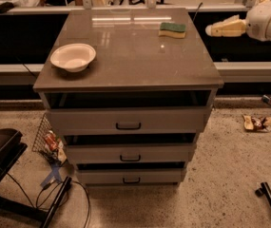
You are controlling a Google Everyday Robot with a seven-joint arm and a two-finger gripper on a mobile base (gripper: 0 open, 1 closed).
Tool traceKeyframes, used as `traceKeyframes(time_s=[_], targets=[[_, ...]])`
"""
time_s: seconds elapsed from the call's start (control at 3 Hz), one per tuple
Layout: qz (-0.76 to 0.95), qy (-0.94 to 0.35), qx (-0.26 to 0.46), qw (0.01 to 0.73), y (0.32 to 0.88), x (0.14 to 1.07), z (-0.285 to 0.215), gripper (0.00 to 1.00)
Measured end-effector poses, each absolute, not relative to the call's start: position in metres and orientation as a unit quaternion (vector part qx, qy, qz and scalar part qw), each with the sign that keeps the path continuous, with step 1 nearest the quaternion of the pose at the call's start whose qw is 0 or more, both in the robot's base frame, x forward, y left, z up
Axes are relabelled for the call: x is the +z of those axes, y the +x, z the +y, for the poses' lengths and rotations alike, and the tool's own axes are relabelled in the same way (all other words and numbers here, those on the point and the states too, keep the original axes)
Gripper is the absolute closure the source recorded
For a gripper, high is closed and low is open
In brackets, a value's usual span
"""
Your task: Place sponge into paper bowl
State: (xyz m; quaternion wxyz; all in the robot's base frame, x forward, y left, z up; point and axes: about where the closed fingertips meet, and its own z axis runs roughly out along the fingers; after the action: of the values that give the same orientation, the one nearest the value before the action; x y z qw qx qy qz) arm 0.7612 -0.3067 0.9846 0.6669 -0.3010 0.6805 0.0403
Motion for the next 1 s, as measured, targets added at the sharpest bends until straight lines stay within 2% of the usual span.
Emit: traceKeyframes(time_s=[1.0], targets=[[0.729, -0.239, 0.069, 0.638, 0.898, 0.945, -0.258, 0.0]])
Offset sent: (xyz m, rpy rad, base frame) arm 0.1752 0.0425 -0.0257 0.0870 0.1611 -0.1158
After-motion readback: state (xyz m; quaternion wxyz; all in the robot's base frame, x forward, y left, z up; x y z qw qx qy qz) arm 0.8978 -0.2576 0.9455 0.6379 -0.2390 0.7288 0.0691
